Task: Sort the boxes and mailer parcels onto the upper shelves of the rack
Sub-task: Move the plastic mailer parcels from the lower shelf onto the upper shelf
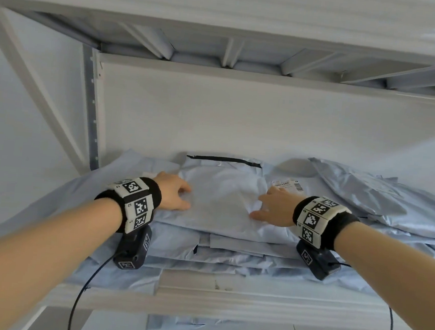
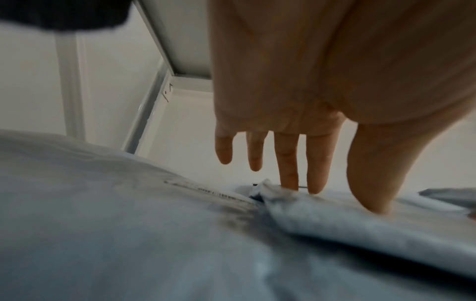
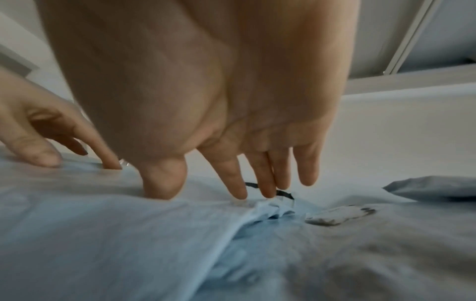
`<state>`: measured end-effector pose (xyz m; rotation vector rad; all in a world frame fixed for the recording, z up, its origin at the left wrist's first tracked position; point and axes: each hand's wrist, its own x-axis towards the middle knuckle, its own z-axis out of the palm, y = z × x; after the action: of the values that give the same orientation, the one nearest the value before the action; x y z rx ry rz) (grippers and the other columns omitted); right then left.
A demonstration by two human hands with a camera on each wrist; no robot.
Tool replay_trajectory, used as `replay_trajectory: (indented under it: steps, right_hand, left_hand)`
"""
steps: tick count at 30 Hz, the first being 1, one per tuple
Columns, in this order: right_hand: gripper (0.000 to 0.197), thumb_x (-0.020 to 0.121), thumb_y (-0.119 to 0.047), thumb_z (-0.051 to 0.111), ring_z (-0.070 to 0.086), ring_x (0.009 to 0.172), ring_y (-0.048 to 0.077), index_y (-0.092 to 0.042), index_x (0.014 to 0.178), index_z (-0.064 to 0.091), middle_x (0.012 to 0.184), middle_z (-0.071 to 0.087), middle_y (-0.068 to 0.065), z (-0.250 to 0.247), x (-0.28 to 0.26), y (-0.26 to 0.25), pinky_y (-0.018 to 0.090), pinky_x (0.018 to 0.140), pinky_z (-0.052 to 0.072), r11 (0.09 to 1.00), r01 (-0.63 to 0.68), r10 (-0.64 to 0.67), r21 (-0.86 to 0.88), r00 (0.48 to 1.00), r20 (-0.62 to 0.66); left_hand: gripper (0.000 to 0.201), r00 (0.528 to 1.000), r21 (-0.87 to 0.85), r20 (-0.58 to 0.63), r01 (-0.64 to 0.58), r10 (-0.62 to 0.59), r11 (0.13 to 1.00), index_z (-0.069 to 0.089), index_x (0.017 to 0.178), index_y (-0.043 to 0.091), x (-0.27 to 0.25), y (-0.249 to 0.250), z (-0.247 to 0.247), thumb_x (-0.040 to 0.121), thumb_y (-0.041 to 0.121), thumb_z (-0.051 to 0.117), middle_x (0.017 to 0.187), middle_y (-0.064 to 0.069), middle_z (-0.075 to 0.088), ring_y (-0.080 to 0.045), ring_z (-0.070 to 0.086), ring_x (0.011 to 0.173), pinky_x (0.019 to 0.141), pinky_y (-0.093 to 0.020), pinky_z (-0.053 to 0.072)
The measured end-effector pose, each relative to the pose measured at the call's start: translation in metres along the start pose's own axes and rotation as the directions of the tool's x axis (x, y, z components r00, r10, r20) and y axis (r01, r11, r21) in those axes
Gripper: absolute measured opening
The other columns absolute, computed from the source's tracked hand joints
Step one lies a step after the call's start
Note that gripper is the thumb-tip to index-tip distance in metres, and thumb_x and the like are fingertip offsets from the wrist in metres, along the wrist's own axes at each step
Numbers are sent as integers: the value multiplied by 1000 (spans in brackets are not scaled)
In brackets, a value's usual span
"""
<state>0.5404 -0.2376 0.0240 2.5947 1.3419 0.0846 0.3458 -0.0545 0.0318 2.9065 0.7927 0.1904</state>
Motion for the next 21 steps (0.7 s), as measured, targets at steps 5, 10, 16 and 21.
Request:
replay_trajectory:
  steps: [5,10,16,21]
  right_hand:
    - [68,95,-59,39,34,137,25,-19,149,31,152,32,5,-19,-37,2,46,110,34,993,89,-76,74,984,-164]
    - [58,96,-47,48,42,131,20,-19,145,39,147,41,1,-31,-92,-17,35,106,38,952,298,-239,71,866,-439]
    - [47,95,-29,57,48,129,25,-9,137,51,139,51,8,10,-157,-72,34,105,39,847,529,-410,55,714,-567]
    - [40,92,-20,64,52,125,30,-5,129,59,135,55,12,86,-183,-115,43,98,47,783,619,-500,63,686,-529]
  left_hand:
    - [40,934,-225,-267,-300,237,927,57,130,25,-45,11,-1,90,28,63,137,5,53,-11,46,127,104,-22,32]
    - [29,814,-381,-336,-577,473,722,67,116,30,-113,31,36,88,22,67,115,17,62,3,56,104,89,-13,44]
    - [26,791,-499,-49,-548,609,672,66,116,30,-162,24,146,93,19,60,112,20,60,14,49,97,87,-7,36]
    - [24,891,-565,128,-295,435,770,69,110,23,-165,-19,237,91,13,61,109,8,65,-2,57,97,87,-22,47]
